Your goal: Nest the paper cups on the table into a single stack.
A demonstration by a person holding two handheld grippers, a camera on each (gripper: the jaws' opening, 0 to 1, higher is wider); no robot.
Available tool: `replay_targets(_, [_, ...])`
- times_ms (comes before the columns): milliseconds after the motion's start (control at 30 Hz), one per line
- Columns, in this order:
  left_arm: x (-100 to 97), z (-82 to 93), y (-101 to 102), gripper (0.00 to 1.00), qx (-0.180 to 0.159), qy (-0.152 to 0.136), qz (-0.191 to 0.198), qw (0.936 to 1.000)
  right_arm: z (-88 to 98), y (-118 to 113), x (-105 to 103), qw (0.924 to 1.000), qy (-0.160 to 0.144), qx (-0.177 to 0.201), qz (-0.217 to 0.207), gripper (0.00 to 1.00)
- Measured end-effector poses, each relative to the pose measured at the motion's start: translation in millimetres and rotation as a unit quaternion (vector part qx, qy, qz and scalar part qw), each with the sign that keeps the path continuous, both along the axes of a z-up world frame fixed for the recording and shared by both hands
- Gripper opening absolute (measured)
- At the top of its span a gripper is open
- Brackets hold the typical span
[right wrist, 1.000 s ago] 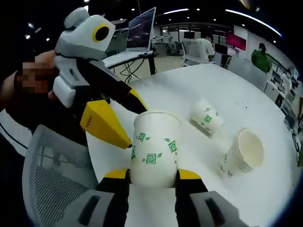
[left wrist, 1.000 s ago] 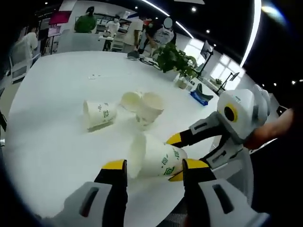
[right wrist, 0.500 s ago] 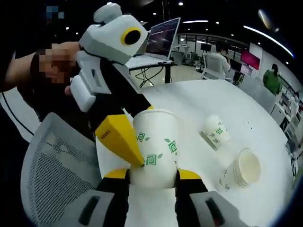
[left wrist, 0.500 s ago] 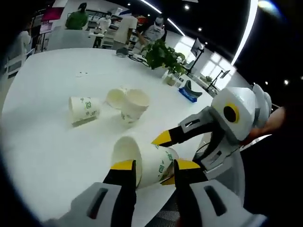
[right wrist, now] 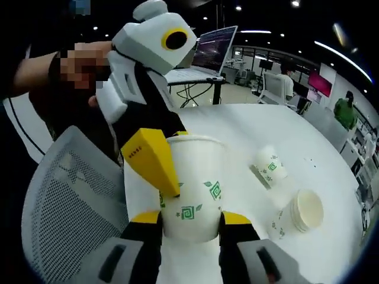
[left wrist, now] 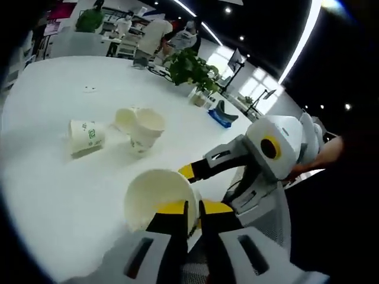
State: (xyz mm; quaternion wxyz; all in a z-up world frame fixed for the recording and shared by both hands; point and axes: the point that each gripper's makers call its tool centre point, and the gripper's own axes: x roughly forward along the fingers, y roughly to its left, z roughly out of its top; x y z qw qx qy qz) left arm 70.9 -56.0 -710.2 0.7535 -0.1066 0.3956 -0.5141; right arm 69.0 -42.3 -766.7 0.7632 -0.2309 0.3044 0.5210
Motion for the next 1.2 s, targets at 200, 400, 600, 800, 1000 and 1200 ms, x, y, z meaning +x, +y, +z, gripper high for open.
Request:
replay_targets(200, [-0.5,-1.2,-4.3,0.00,0.019,-0.024,-0.006,0.9995,-2.3,-1.8,-0.4,0.9999,0.000,0.011,-0.003,0.36])
replay_targets(400, [10.1,-0.4,0.9,0.00,0.048,-0.052,-0.002,0.9975,-4.1,-11.5,2.6,0.9998,-0.002,0.008,-0.017,0.43])
replay_targets(600, [25.2,10.8,0.8,0.00,0.067,-0.086,0.002,0.9941,0.0,-27.6,8.8,0.9988,-0.003,0.016,-0.046,0.50])
replay_targets(800, [38.3,14.1,-4.8,0.00,0.088,-0.112,-0.004,0.9899,1.1,-44.6,12.9,0.9972,-0.005,0.017,-0.072,0.53])
replay_targets(1000, [55.8,20.6,-14.4,0.00,0.110,-0.145,-0.015,0.9832,0.9,-56.7,13.6,0.9949,-0.002,0.025,-0.098,0.55])
replay_targets(1200, [78.5,35.1,-31.9,0.00,0.124,-0.185,-0.034,0.9743,-1.7,-69.0,11.4,0.9930,0.000,0.025,-0.115,0.56])
